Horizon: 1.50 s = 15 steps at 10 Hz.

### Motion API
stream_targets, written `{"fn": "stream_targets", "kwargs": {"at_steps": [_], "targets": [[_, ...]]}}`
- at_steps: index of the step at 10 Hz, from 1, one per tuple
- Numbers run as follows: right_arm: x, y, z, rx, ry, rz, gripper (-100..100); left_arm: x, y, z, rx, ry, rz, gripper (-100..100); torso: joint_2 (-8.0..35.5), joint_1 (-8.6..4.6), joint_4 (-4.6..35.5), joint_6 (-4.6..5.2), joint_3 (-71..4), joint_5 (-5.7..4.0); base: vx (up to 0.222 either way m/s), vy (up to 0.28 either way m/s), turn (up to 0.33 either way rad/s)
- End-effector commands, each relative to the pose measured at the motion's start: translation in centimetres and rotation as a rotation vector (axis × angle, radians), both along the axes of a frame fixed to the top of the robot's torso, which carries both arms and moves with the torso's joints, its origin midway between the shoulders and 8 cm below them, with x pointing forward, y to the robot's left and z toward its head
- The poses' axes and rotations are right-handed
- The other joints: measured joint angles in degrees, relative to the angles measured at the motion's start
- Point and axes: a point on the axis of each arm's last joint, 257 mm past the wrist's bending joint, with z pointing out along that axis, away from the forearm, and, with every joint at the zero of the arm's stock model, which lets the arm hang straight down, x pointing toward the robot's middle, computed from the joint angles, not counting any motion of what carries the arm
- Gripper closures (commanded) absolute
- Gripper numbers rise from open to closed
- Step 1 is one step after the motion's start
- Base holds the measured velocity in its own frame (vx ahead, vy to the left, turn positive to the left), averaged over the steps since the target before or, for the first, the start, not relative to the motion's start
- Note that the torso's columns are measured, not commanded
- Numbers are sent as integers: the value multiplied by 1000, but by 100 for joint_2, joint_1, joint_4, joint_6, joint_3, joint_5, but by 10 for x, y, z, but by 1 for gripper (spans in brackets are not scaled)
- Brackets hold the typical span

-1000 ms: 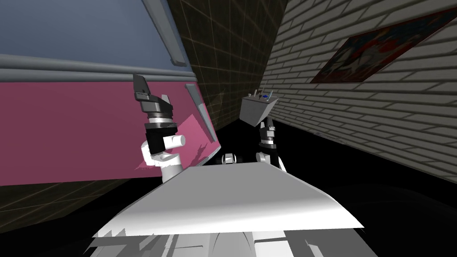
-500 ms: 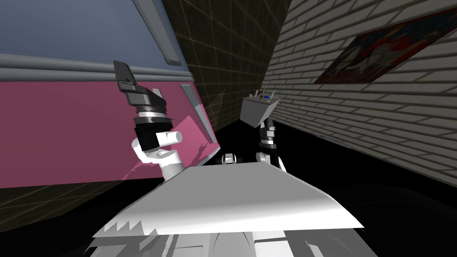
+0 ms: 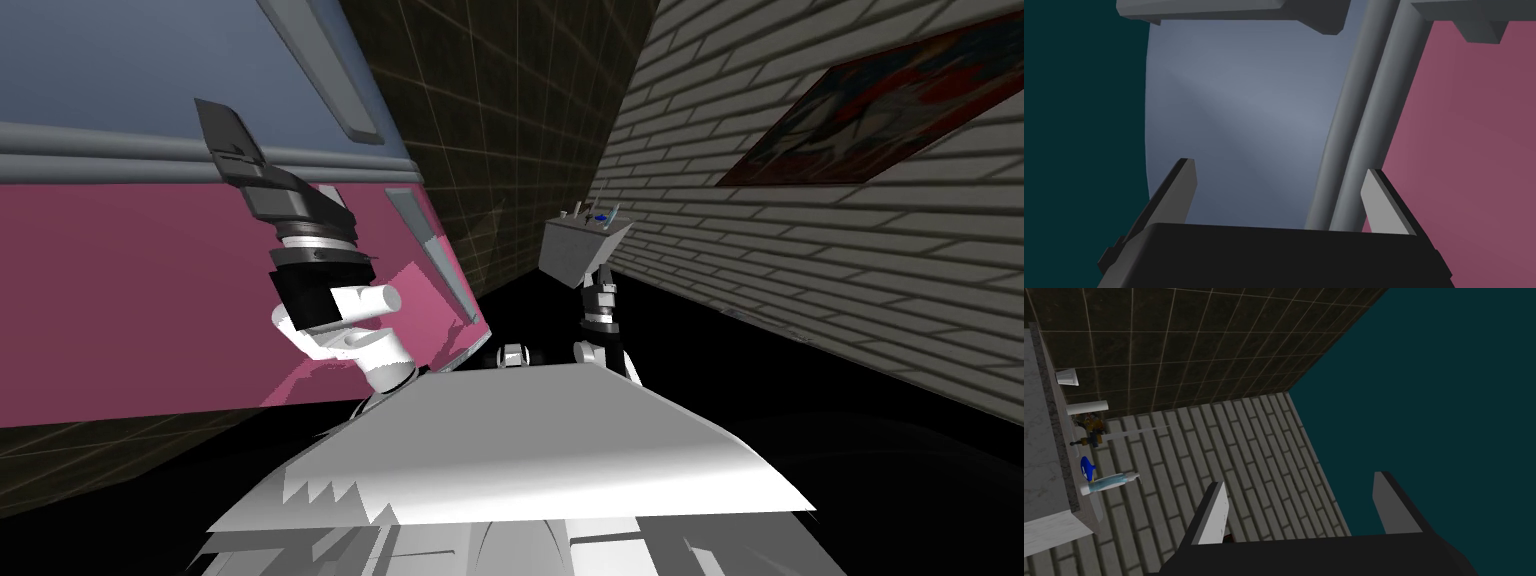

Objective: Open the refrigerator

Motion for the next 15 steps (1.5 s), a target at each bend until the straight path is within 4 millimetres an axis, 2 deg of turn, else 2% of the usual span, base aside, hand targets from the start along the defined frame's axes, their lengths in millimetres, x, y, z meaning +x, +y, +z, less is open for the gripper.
{"fn": "stream_targets", "kwargs": {"at_steps": [1,2,3,7,10,12,15], "targets": [[0,0,0,0,0,0,0,-1,11,9,-43,2,16,-100,-1,-2,-1,1,-1,-1,55,-69,60],[0,0,0,0,0,0,0,-4,17,17,-66,-10,23,-100,-6,-7,-2,0,-4,-3,90,-112,85],[0,0,0,0,0,0,0,-1,20,13,-75,8,25,-100,-15,-19,-5,1,-9,-6,70,-96,34],[0,0,0,0,0,0,0,-5,41,28,-163,1,43,-100,-20,0,10,9,-29,-21,58,-87,58],[0,0,0,0,0,0,0,-3,49,29,-205,15,46,-100,-29,-4,-9,13,-27,-8,58,-78,40],[0,0,0,0,0,0,0,-8,60,37,-265,3,45,-100,-29,5,-12,10,-24,-1,64,-83,60],[0,0,0,0,0,0,0,-8,66,36,-305,17,42,-100,-26,-6,-12,11,-20,-3,50,-83,39]]}}
